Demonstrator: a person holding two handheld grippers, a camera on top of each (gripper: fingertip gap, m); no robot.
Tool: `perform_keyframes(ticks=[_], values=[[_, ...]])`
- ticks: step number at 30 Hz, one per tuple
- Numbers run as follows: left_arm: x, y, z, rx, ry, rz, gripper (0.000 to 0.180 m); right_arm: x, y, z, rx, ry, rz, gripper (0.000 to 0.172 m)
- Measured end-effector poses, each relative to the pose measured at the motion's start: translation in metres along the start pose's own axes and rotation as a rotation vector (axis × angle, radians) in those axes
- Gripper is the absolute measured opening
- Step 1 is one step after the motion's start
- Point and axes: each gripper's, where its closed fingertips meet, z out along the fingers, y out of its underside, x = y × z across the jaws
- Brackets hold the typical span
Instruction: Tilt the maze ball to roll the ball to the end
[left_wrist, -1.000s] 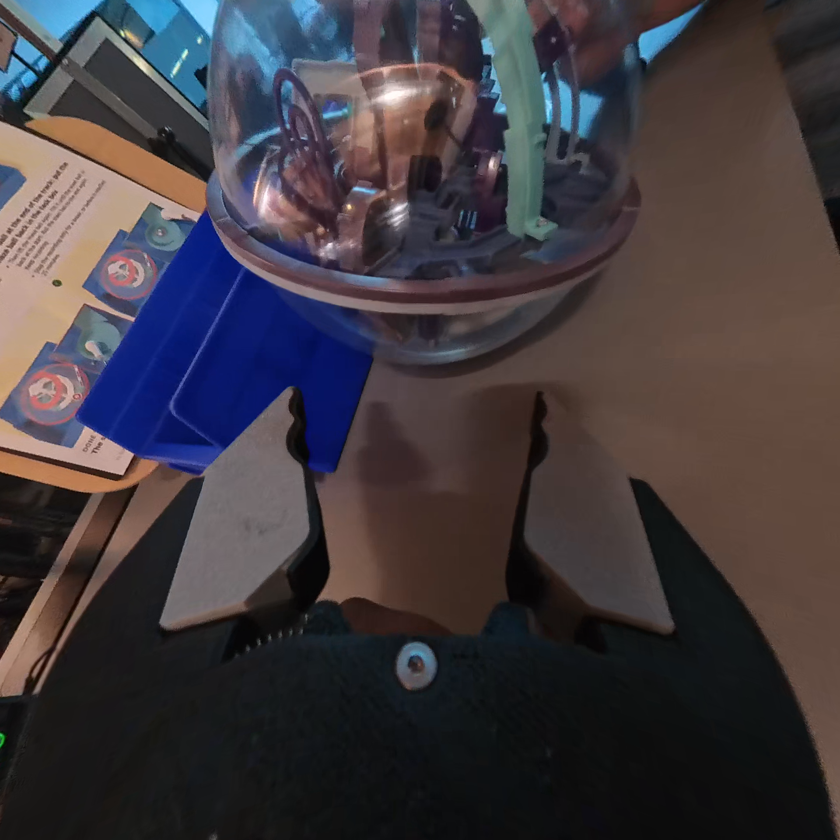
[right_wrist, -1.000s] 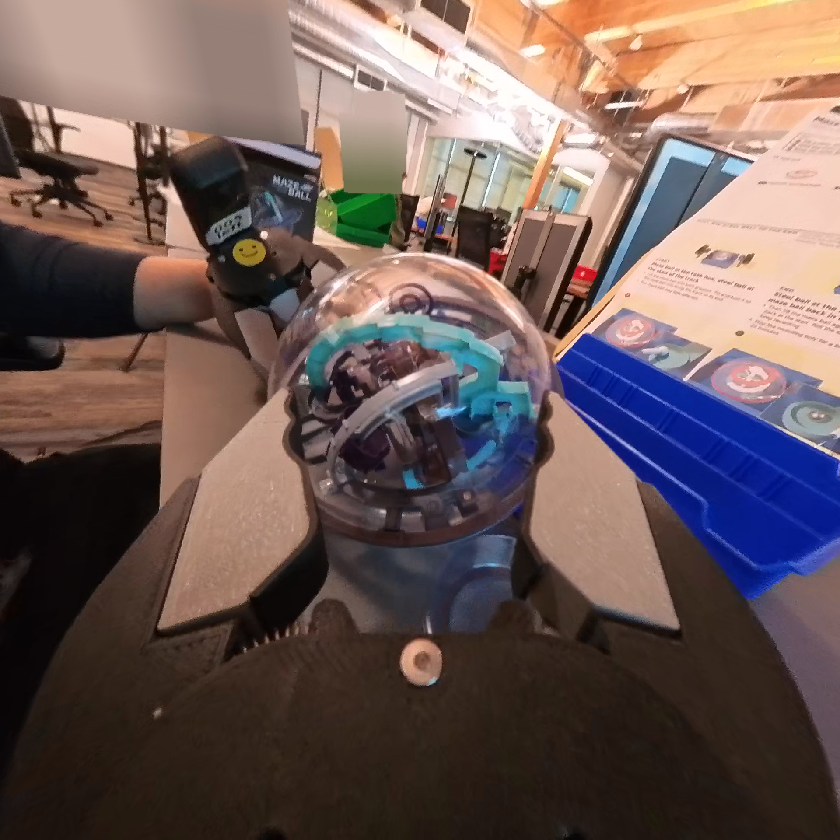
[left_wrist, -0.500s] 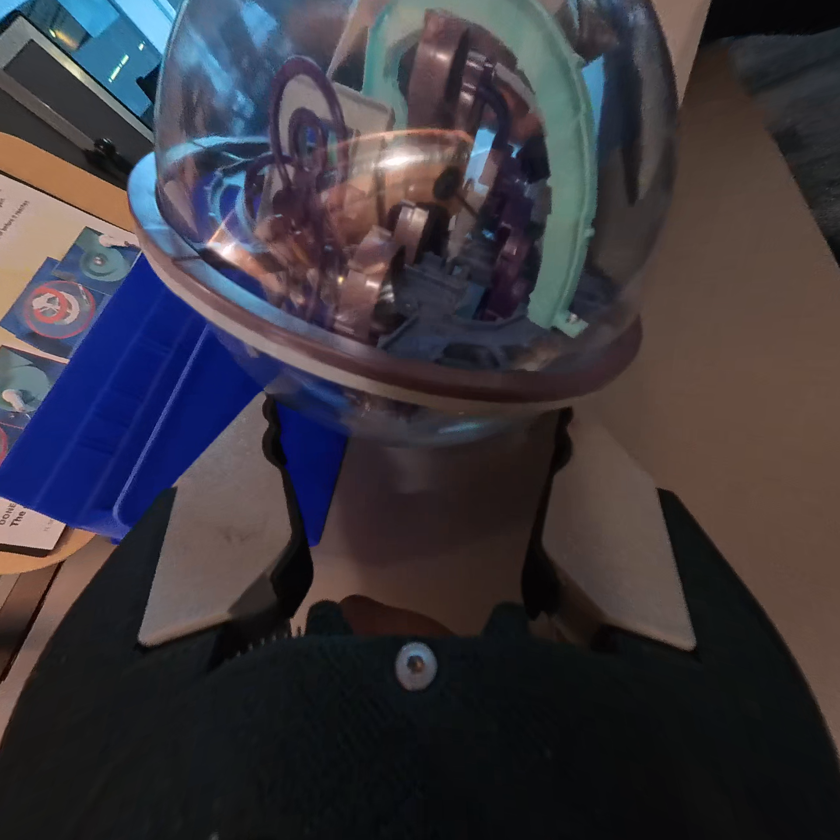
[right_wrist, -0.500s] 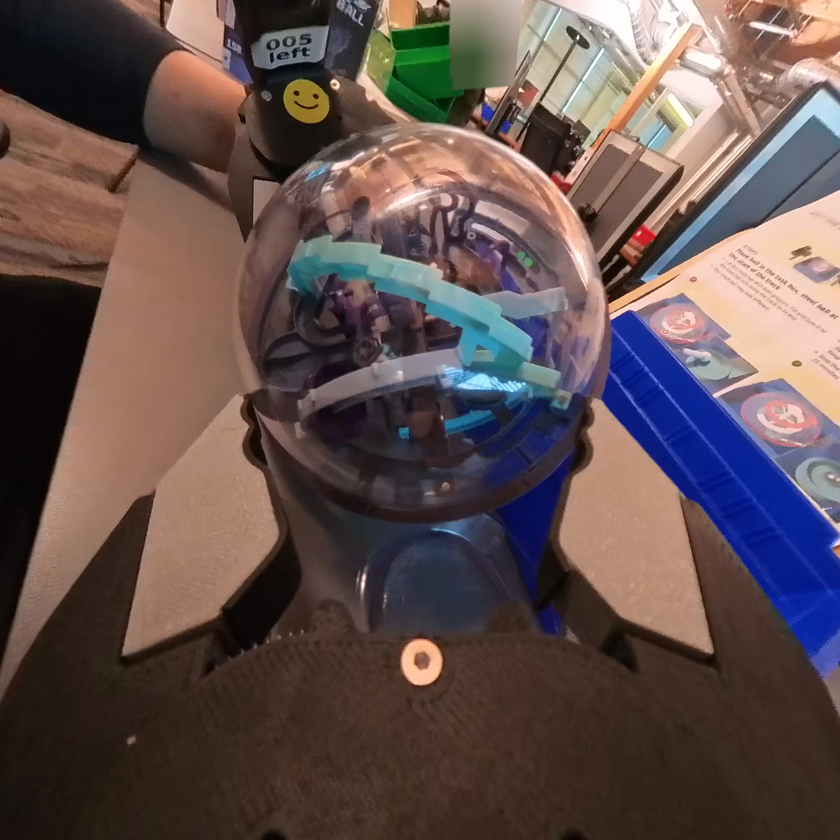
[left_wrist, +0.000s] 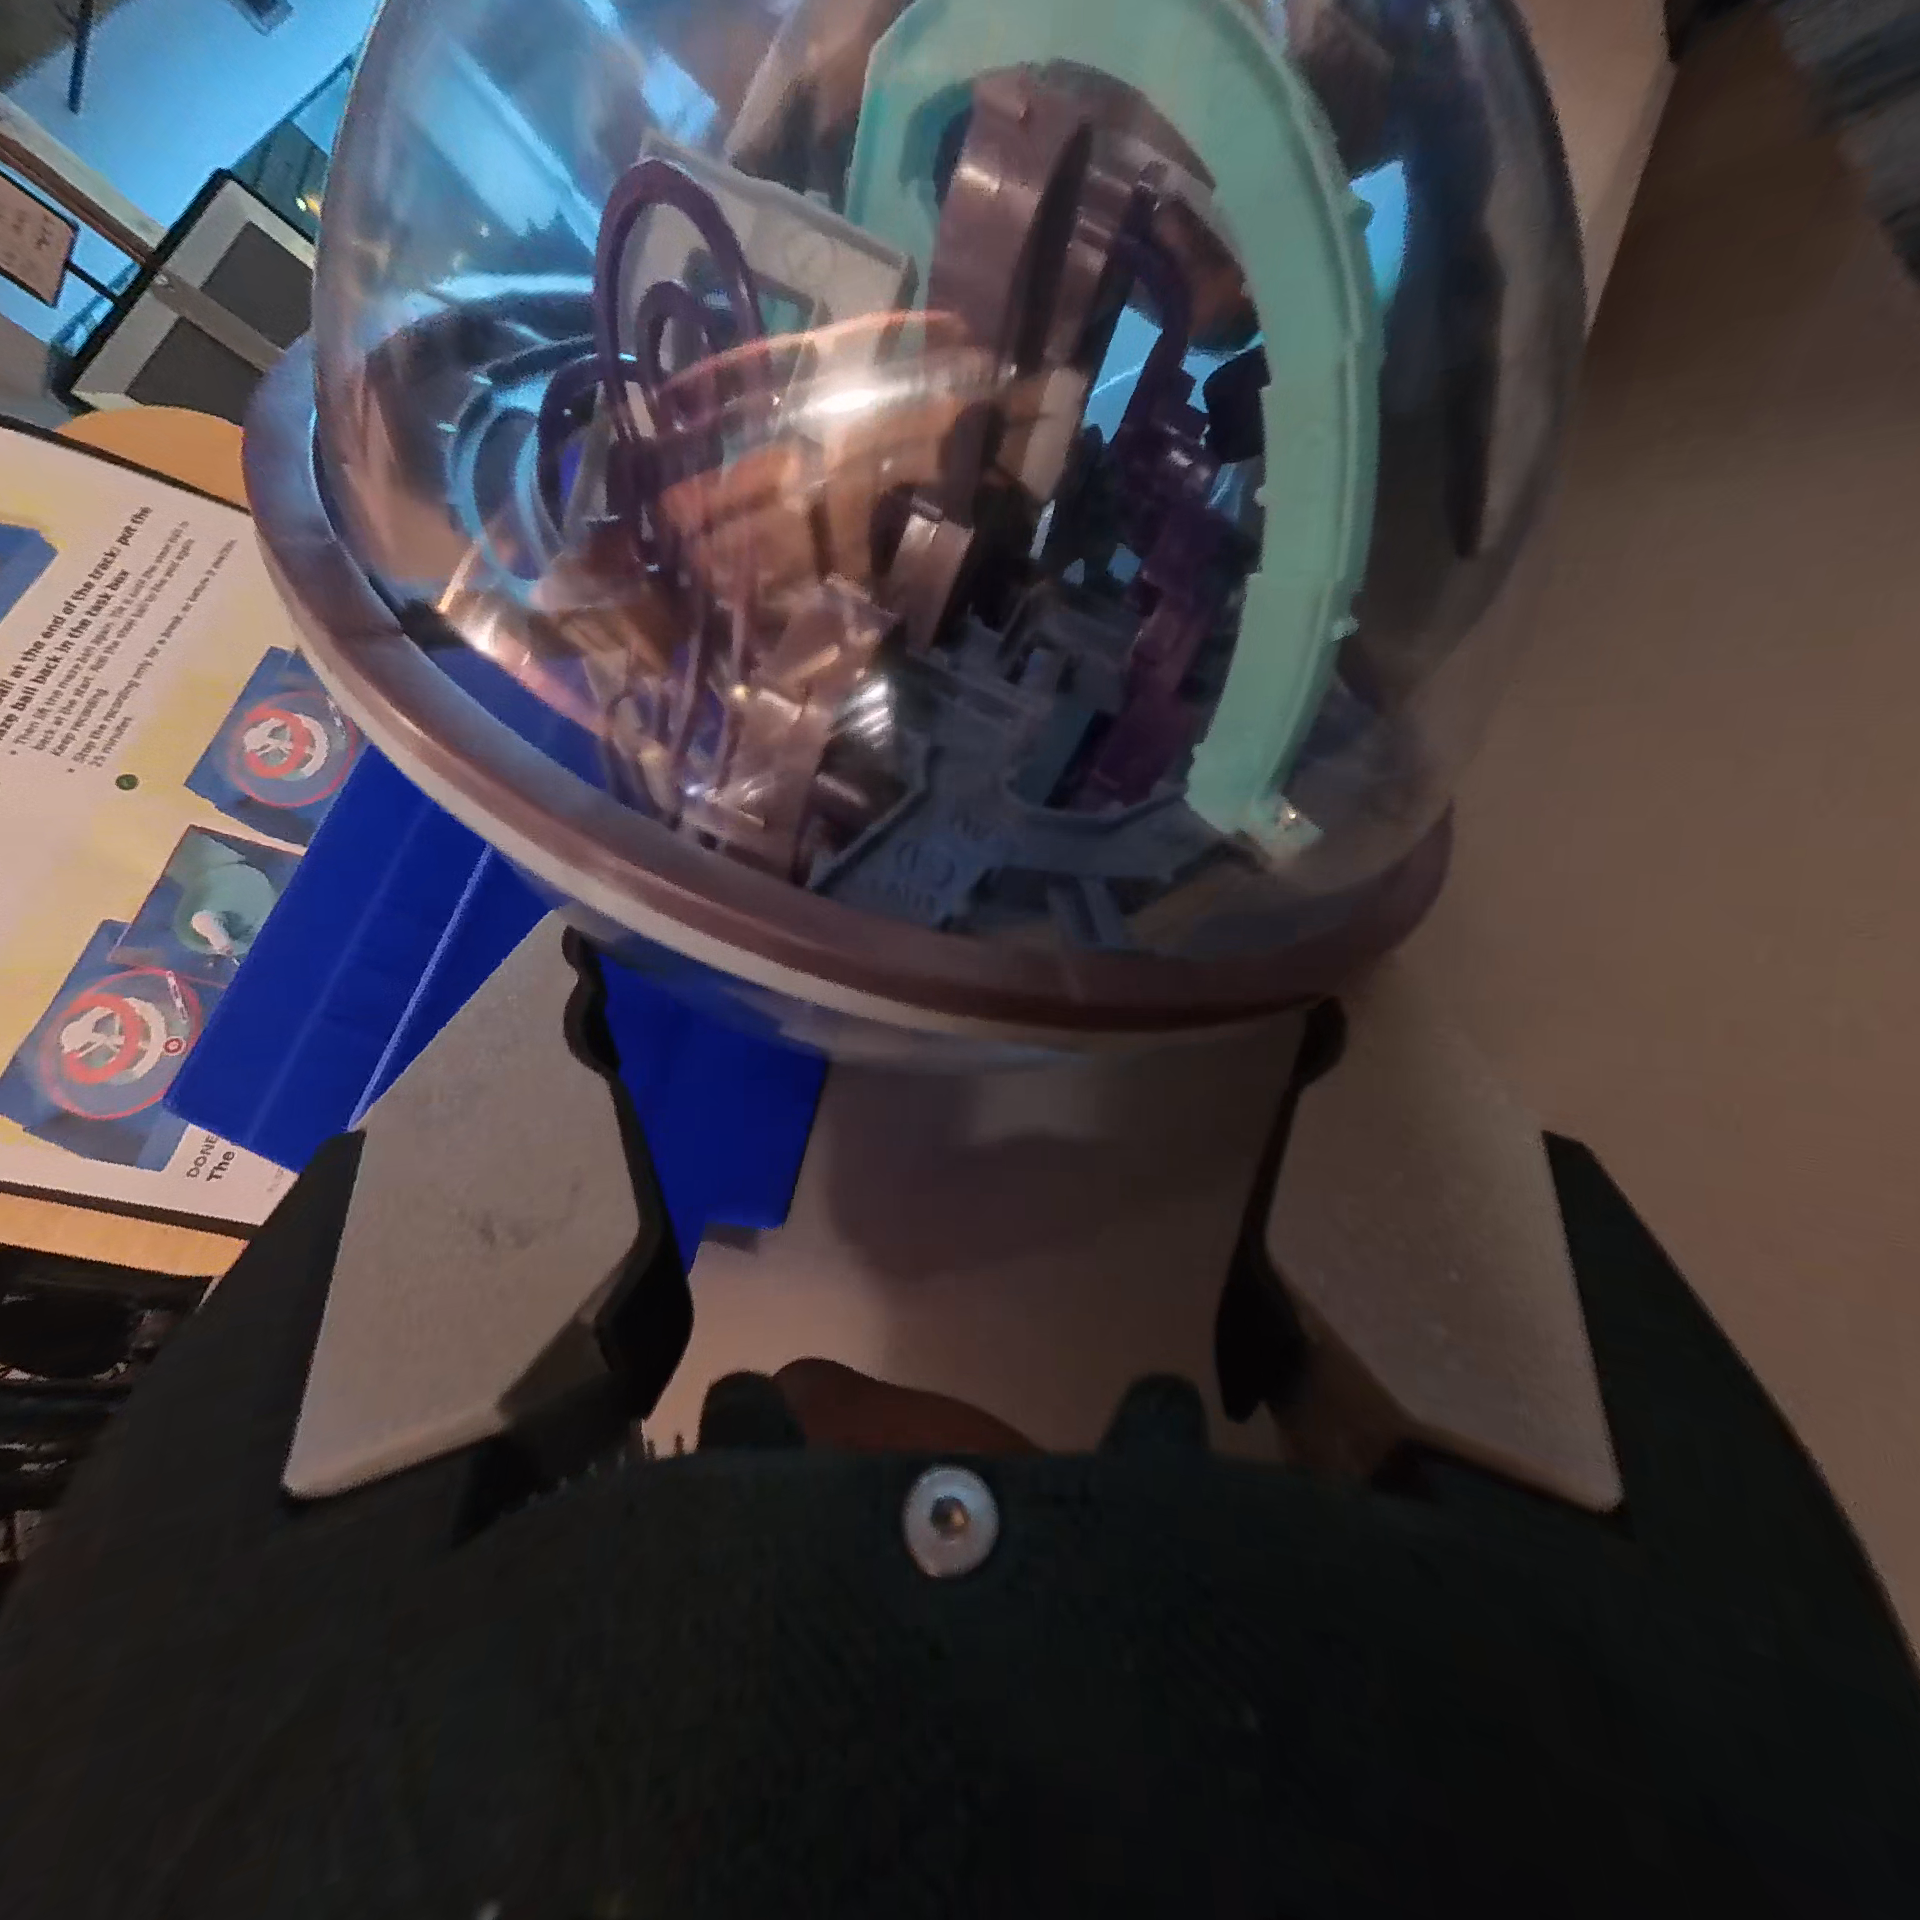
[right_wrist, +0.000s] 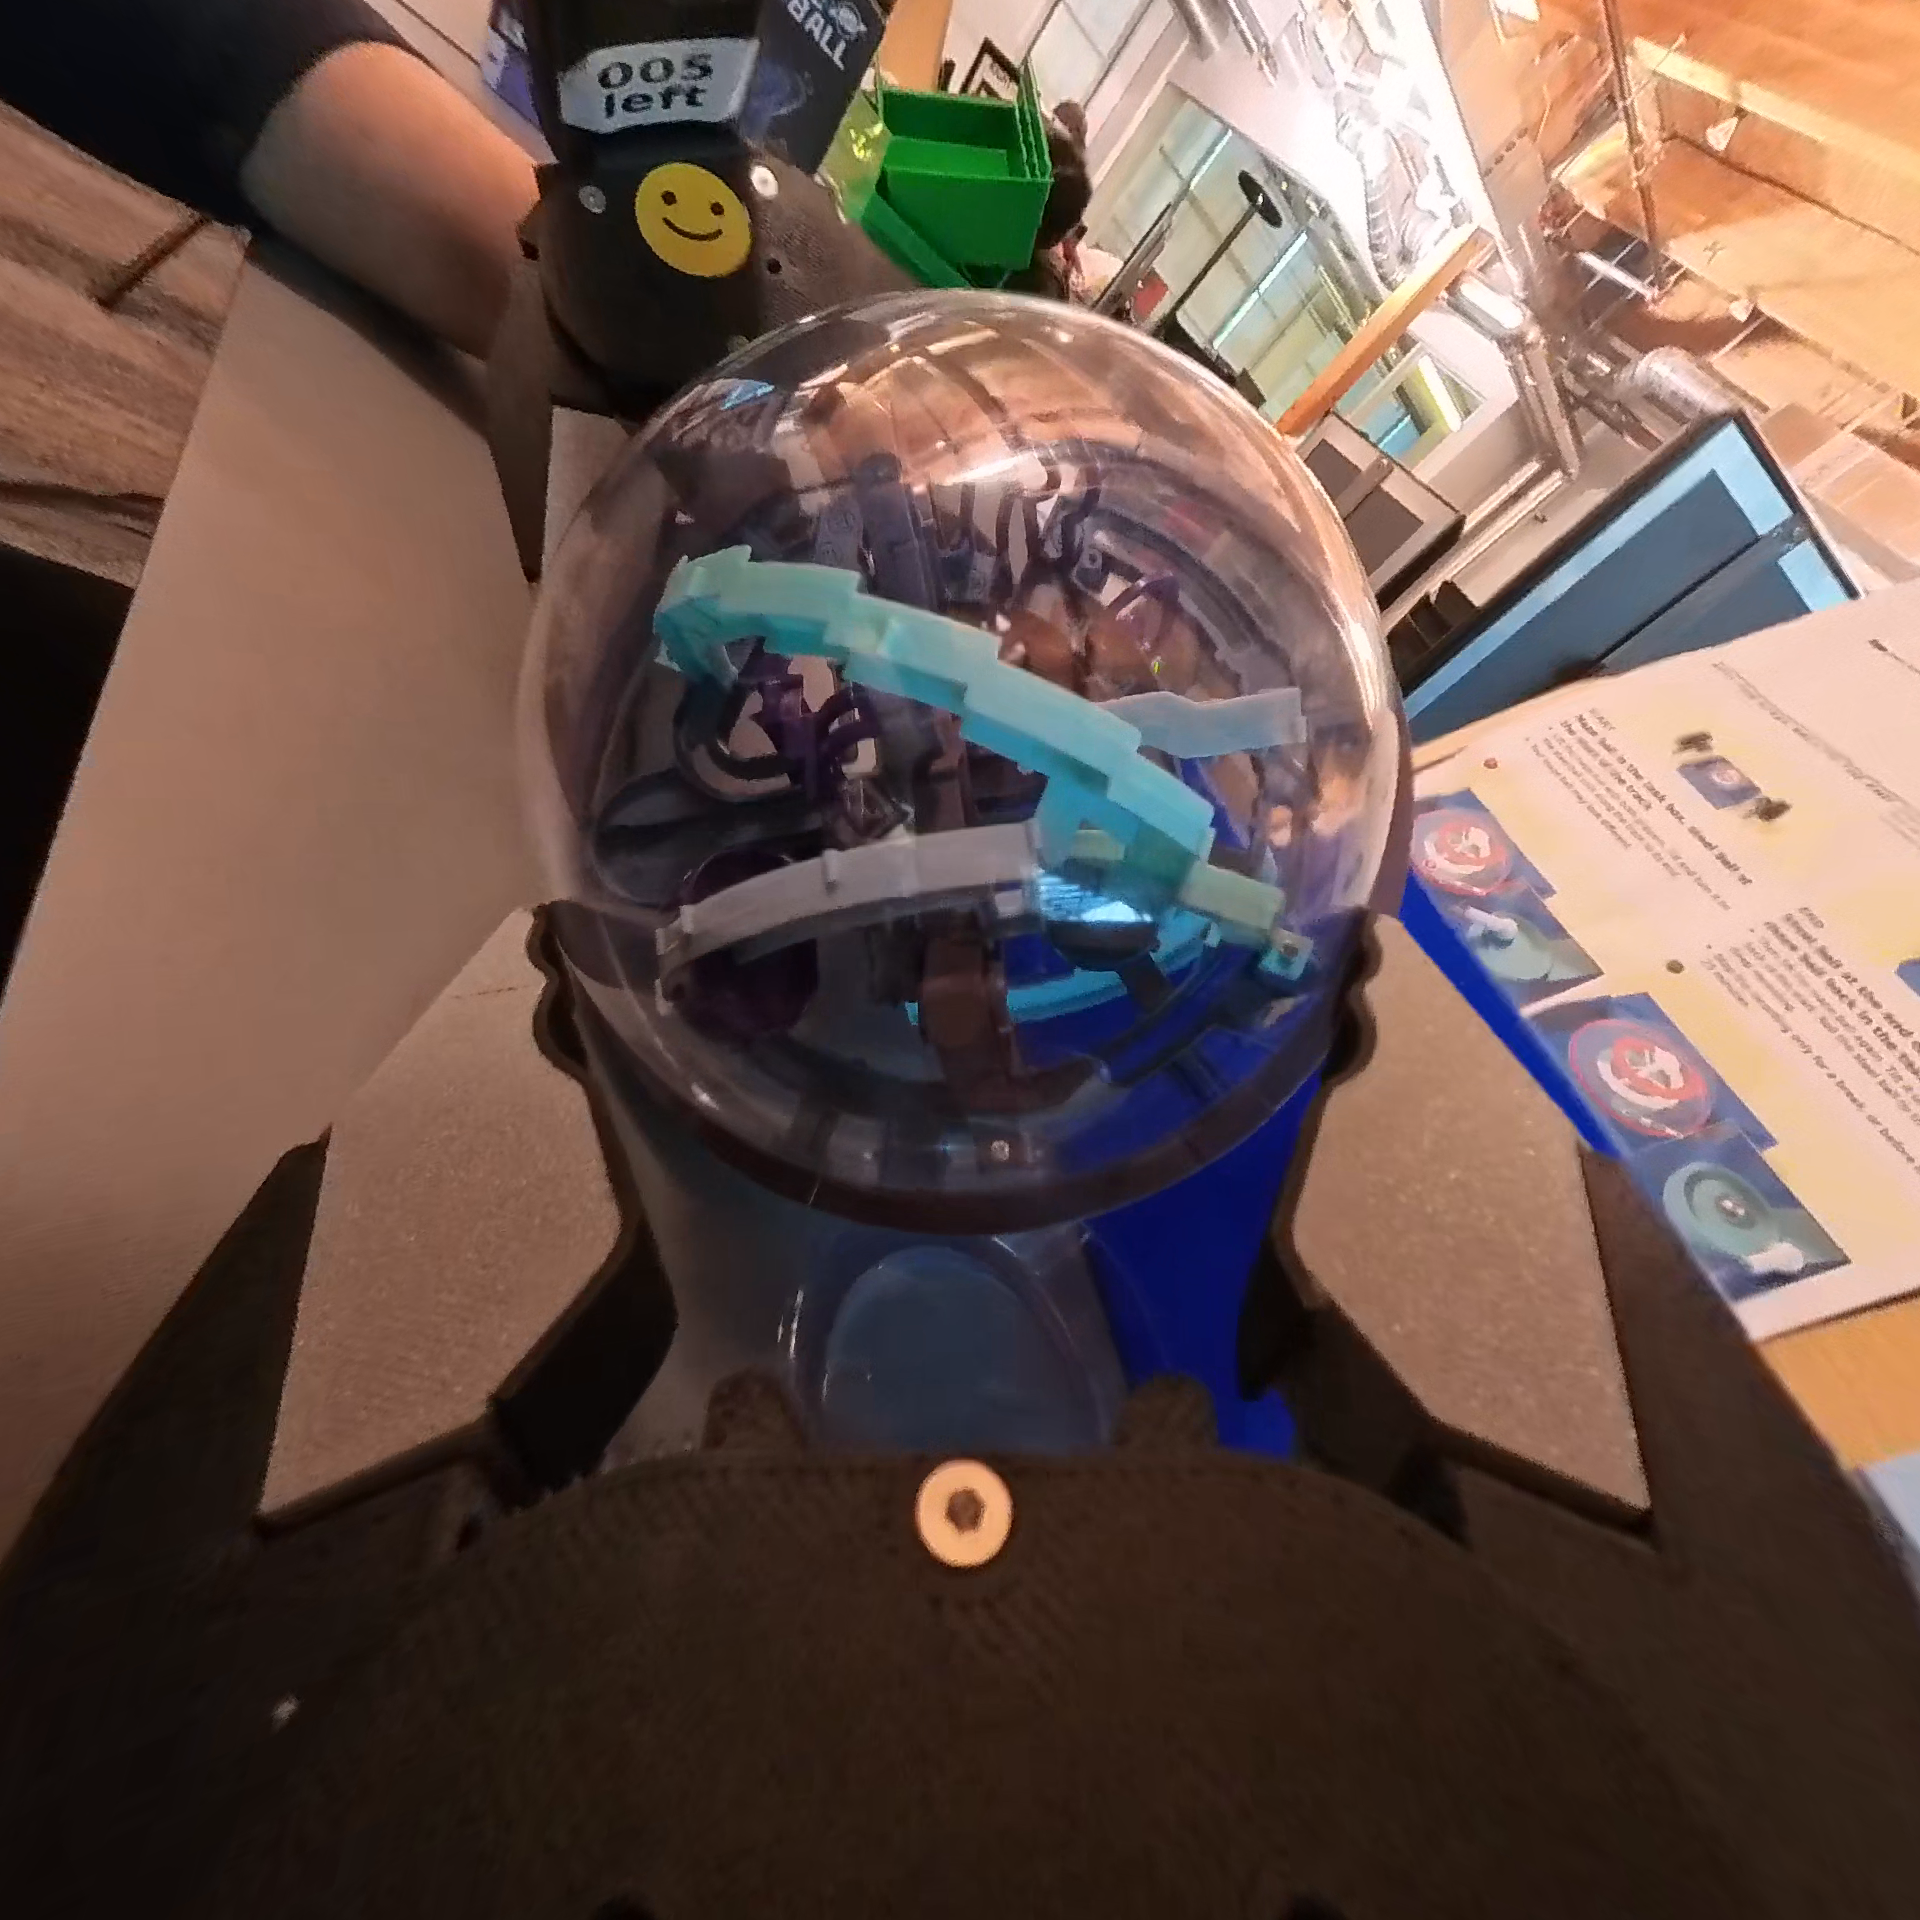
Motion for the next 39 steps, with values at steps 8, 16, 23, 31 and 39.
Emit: perform_keyframes(ticks=[8, 16, 23, 31, 39], values=[[0.002, -0.014, -0.007, 0.072, 0.046, -0.098, 0.132, 0.002, -0.023, 0.005, 0.114, 0.023, 0.032, 0.150], [0.002, -0.024, -0.011, 0.115, 0.007, -0.056, 0.133, 0.001, -0.020, 0.002, 0.120, 0.032, 0.015, 0.153], [0.002, -0.029, -0.014, 0.139, -0.015, -0.011, 0.134, 0.000, -0.016, 0.003, 0.105, 0.034, -0.005, 0.155], [0.003, -0.031, -0.015, 0.143, -0.014, -0.011, 0.134, 0.000, -0.016, 0.003, 0.104, 0.032, 0.003, 0.155], [0.004, -0.031, -0.013, 0.146, -0.013, -0.016, 0.134, 0.000, -0.016, 0.002, 0.100, 0.030, 0.004, 0.155]])
